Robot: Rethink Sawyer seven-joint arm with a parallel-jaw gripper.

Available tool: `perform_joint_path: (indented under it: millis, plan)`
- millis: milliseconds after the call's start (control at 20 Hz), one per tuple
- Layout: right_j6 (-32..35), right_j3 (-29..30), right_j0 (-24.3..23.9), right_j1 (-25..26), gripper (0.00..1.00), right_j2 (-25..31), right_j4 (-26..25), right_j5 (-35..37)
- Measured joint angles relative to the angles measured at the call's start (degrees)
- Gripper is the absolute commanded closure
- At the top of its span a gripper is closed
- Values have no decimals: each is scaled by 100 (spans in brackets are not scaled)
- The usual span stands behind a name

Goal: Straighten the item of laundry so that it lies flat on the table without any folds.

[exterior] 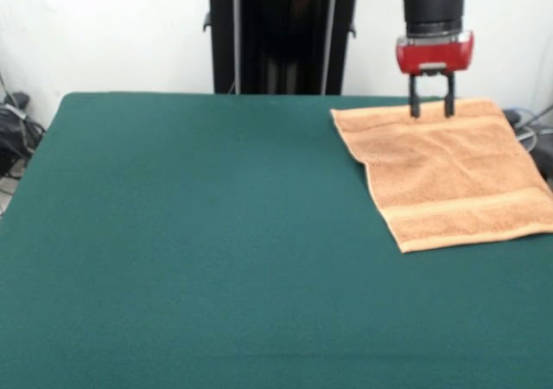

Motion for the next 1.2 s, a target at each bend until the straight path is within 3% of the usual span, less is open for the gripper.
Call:
perform_joint_path:
  millis: [250, 850, 1100, 1200]
  plan:
    - [0, 3, 223, -100, 100, -115, 27, -85]
    - [0, -9, 260, -110, 100, -407, 141, -107]
    - [0, -122, 757, -50, 100, -762, 490, -65]
    - [0, -172, 1321, -41, 100, -1119, 945, -63]
